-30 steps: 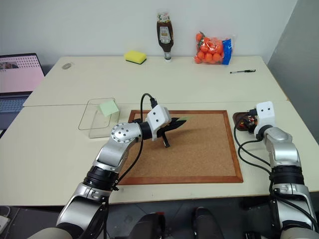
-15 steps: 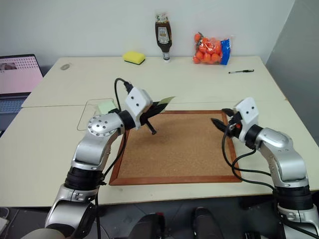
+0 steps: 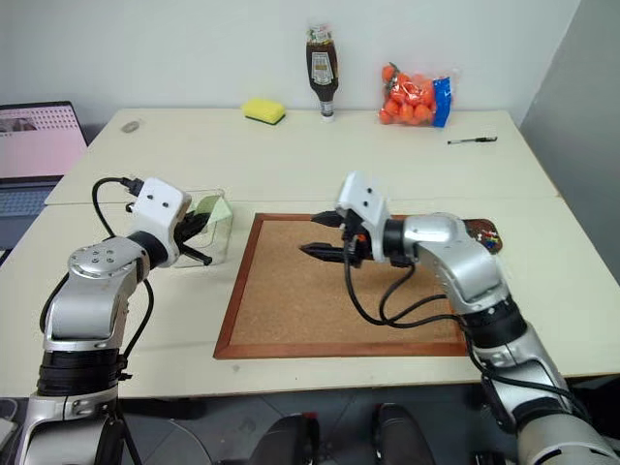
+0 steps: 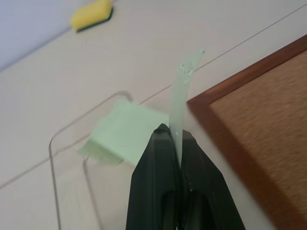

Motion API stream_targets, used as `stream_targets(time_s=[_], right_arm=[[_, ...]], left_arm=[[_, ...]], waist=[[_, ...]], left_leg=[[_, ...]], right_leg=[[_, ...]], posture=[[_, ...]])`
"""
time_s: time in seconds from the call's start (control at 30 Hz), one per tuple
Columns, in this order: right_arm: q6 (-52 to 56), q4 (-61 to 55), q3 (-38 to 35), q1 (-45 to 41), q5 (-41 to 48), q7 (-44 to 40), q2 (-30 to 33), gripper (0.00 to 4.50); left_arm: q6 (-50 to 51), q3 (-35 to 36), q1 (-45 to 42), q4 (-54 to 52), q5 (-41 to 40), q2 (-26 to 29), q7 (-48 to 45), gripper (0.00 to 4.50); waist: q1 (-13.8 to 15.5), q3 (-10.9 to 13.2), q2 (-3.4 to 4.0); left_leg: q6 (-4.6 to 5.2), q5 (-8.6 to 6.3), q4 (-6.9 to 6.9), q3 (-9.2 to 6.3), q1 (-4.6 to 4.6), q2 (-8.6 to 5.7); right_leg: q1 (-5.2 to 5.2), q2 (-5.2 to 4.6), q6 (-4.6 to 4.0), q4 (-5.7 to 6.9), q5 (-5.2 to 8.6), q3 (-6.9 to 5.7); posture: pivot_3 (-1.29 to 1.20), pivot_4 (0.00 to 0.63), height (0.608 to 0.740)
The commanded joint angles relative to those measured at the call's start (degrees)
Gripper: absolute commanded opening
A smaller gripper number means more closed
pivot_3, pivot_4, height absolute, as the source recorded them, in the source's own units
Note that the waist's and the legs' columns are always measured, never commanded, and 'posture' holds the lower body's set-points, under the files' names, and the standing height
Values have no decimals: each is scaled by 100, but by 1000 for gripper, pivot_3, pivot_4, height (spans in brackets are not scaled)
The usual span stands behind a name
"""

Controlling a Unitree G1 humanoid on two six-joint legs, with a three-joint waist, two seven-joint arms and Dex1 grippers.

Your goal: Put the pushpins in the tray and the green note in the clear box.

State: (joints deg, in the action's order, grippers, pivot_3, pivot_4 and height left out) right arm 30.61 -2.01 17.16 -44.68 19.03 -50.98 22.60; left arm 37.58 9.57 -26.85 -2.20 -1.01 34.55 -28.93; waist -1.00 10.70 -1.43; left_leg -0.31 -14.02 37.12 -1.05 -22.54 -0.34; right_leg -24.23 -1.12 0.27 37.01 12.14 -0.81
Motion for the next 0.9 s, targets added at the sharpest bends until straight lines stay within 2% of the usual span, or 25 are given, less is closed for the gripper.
stream_targets(time_s=[0.03,0.17,0.47,0.6,0.73,0.9], right_arm=[[-241,51,-75,-205,-101,-80,-95,2875],[-266,59,-106,-206,-156,-102,-144,2875],[-163,-52,-229,-221,-158,-79,-135,2920],[-114,-139,-257,-200,-142,-46,-125,2920],[-23,-323,-357,-132,-94,54,-104,2920],[-32,-784,-734,288,-101,471,-78,2920]], left_arm=[[186,308,-282,3,-108,11,340,0],[562,463,-388,23,-212,-64,627,0],[1314,904,-600,-107,-630,-487,1233,1672],[1352,827,-611,-221,-615,-430,1361,2446],[980,618,-584,-465,-543,-356,1332,3186],[90,186,-565,-891,-582,-317,897,3186]], waist=[[44,0,0],[66,0,0],[65,0,0],[65,0,0],[68,0,0],[101,-1,-2]], left_leg=[[0,0,1,1,-5,-3],[-1,-1,2,6,-14,-9],[-1,0,7,0,-5,-2],[-2,1,8,1,-5,-2],[-2,1,7,1,-7,-2],[-3,1,6,2,-9,-3]], right_leg=[[-2,-5,-2,-2,-1,1],[-8,-13,-28,-5,-17,5],[-7,-5,-17,7,-11,0],[-7,-5,-19,8,-12,1],[-7,-5,-43,5,-26,2],[-6,-7,-43,0,-26,3]], posture=[[0,150,740],[0,150,740],[0,150,740],[0,150,740],[0,150,740],[0,150,740]])
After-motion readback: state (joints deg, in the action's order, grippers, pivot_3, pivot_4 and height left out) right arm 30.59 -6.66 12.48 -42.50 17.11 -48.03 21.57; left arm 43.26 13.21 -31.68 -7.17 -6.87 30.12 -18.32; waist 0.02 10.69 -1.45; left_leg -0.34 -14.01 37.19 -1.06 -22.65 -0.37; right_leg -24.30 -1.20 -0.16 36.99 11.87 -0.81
